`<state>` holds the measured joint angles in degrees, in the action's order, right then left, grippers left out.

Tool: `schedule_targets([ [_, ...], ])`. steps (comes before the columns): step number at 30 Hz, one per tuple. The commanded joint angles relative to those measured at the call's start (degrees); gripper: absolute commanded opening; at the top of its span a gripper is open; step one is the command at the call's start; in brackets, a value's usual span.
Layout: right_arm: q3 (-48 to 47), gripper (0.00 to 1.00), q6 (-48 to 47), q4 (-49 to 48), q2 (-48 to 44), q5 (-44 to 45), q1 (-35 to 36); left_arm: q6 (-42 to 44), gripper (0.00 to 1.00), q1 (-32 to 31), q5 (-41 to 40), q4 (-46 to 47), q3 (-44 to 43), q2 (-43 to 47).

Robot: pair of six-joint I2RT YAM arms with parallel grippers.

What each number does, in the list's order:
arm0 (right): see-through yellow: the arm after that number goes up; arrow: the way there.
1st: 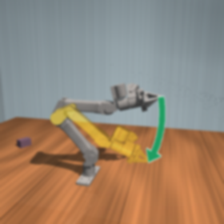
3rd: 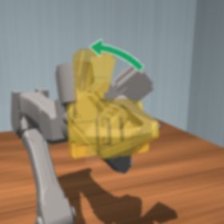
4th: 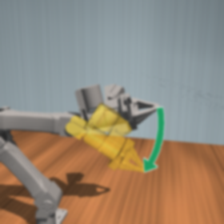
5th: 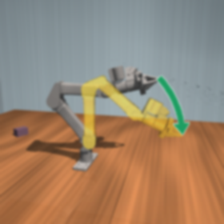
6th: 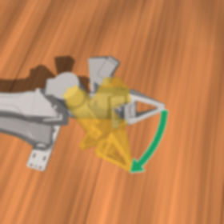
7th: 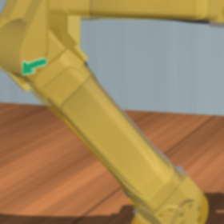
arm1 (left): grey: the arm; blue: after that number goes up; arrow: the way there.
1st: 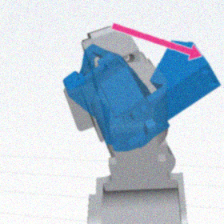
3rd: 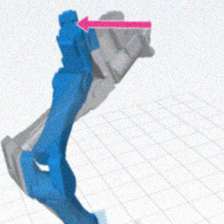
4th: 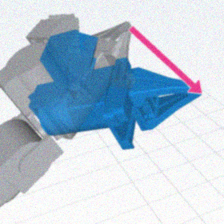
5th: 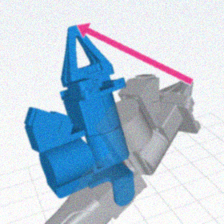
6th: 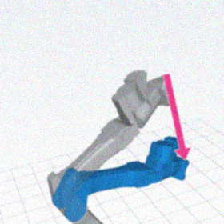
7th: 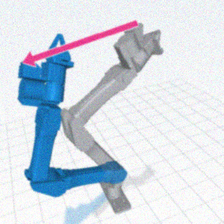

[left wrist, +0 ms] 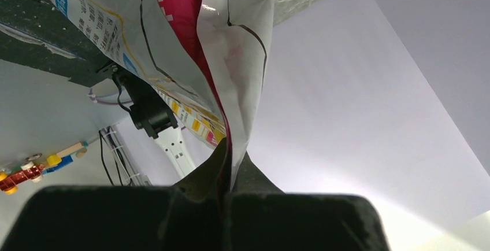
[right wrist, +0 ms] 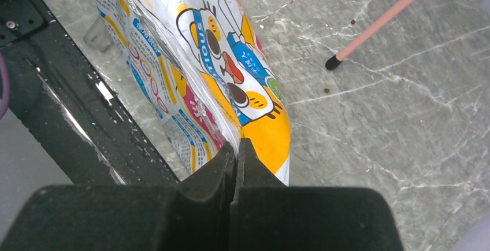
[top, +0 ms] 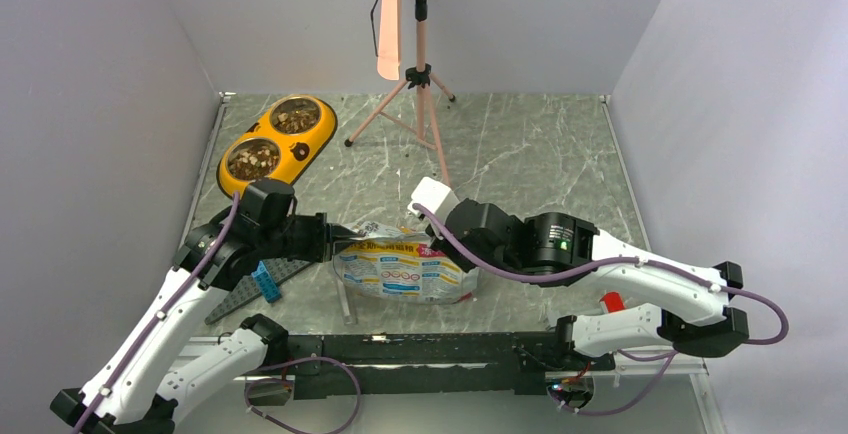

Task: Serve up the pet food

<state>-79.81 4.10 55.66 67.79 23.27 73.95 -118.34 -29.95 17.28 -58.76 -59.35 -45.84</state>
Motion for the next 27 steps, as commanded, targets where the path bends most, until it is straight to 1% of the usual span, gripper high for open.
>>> schedule_targets([
  [1,0.7,0.00,1.3,11.2,-5.5,10.2,-1.7,-2.0,0.00,2.4,-4.0,-1.7,-2.5,1.4],
  [4,0.9,0.00,1.7,10.6,-6.5,8.0,-1.9,-1.4,0.00,2.4,-3.6,-2.2,-2.9,1.0],
  [5,1.0,0.06,1.0,10.1,-6.4,5.6,-1.9,-1.3,0.00,2.5,-3.2,-2.4,-3.0,0.8],
  [6,1.0,0.22,0.2,9.4,-6.0,3.3,-1.8,-1.2,0.00,2.5,-2.9,-2.4,-2.9,0.6],
  [7,1.1,0.31,-0.5,8.5,-5.1,1.4,-1.8,-1.1,0.00,2.5,-2.5,-2.4,-3.0,0.5],
  [10,-1.1,0.44,-2.8,4.7,-0.9,-1.0,-1.3,-0.9,0.00,2.4,-1.6,-2.6,-3.4,-0.4],
  [13,-5.6,0.54,-6.7,0.1,5.5,-2.0,-0.4,-0.6,0.00,2.5,-0.7,-3.1,-4.3,-1.3],
  [16,-11.5,0.57,-9.3,-2.6,12.6,-1.8,0.5,-0.3,0.00,2.5,0.3,-3.9,-5.3,-2.2],
  [18,-15.5,0.58,-10.6,-3.0,17.1,-1.6,1.2,-0.4,0.00,2.5,0.4,-4.0,-5.8,-2.5],
  [21,-19.3,0.57,-11.2,-3.1,22.2,0.4,2.4,-0.8,0.00,2.5,0.1,-3.8,-6.1,-2.5],
  [22,-20.2,0.55,-11.2,-2.8,23.4,1.4,2.6,-0.9,0.00,2.5,0.0,-3.8,-6.1,-2.5],
  [23,-21.1,0.51,-11.2,-2.3,24.5,2.2,2.7,-0.9,0.00,2.4,-0.2,-4.0,-6.1,-2.5],
  [24,-21.5,0.42,-11.2,-1.7,25.3,3.0,2.7,-1.0,0.00,2.4,-0.3,-4.1,-6.1,-2.4],
  [25,-21.5,0.23,-10.9,-1.4,25.7,4.1,2.7,-1.1,0.00,2.4,-0.3,-4.2,-6.0,-2.4],
  [26,-20.9,0.01,-10.8,-1.3,25.5,4.8,2.7,-1.3,0.00,2.5,-0.3,-4.1,-5.7,-2.3],
  [27,-19.7,0.00,-10.7,-0.9,24.8,4.4,2.6,-1.5,0.00,2.5,-0.2,-3.9,-5.3,-2.3],
])
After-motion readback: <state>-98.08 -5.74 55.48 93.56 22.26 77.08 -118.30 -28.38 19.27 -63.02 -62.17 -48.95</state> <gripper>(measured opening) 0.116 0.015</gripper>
